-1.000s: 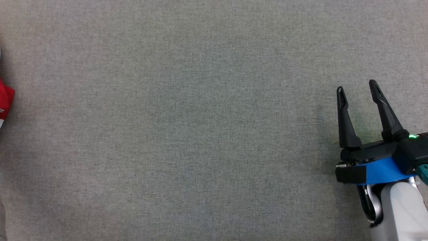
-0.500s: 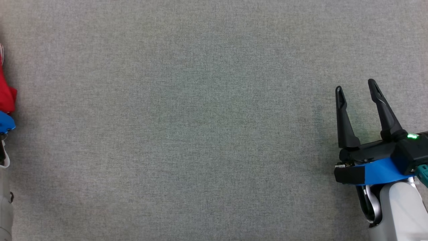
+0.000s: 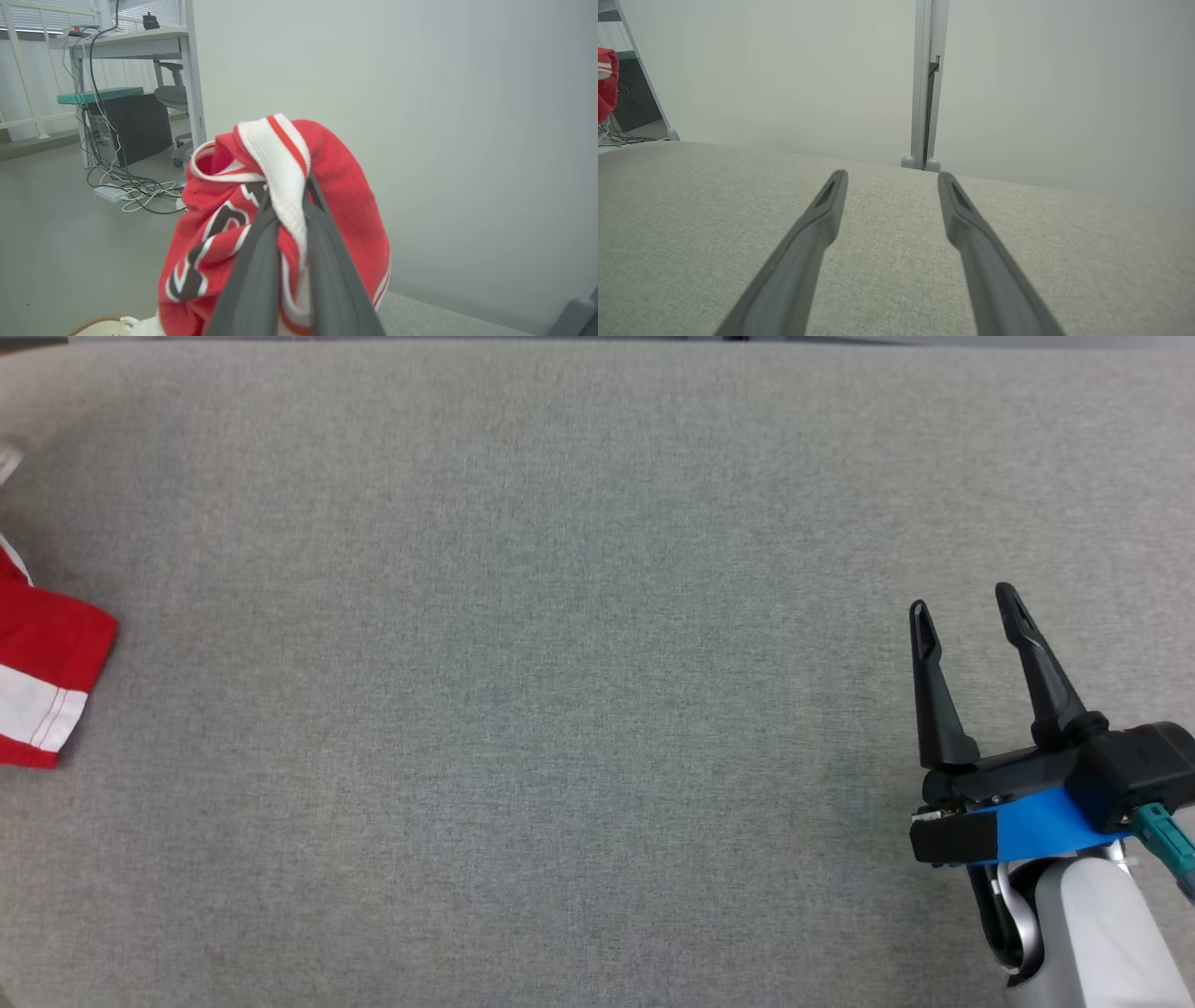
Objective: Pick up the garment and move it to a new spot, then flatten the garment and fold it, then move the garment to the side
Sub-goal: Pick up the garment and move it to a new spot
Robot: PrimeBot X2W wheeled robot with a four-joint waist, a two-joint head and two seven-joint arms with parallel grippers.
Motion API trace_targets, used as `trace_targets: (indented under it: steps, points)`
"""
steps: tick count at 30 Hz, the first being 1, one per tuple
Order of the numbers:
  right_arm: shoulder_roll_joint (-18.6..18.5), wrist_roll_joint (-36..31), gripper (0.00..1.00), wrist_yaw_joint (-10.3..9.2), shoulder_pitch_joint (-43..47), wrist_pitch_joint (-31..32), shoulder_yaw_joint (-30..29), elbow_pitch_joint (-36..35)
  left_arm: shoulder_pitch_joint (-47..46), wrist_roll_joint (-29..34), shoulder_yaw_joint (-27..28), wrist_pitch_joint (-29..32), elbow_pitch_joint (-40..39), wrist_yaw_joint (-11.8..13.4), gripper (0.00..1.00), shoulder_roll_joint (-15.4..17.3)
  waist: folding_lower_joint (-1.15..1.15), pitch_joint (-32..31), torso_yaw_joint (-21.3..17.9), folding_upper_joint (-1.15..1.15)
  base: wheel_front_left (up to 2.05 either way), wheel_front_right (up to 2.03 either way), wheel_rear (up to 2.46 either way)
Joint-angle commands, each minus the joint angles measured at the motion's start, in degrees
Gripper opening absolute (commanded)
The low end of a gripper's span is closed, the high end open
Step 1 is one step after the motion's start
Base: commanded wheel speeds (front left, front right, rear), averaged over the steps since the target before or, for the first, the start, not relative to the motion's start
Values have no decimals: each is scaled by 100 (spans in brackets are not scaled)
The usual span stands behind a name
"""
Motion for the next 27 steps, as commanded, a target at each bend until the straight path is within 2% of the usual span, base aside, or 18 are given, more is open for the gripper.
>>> trace_targets:
  steps: [1, 9, 17, 22, 27]
  points:
    - [31, 50, 100, 1, 72, -6, 28, 50, 61, 35, -117, -27, -407, -6, 0, 18, 1, -169, -87, 1, 0, 0, 0]
    - [123, 272, 100, 1, 161, -6, 104, 180, -194, 3, -900, -28, -1865, -7, 0, 120, 1, -576, -425, 1, 0, 0, 0]
    - [138, 699, 100, 1, 278, -6, 287, 224, -644, -216, -1799, 347, -2985, -6, 0, 6, 1, -783, -1143, 1, 0, 0, 0]
    - [137, 962, 100, 1, 349, -7, 396, 236, -873, -308, -2323, 610, -3388, -6, 0, -243, 1, -846, -1632, 1, 0, 0, 0]
    - [138, 1098, 100, 1, 381, -5, 480, 255, -711, -305, -2855, 778, -3429, -6, 0, -526, 1, -895, -2010, 1, 0, 0, 0]
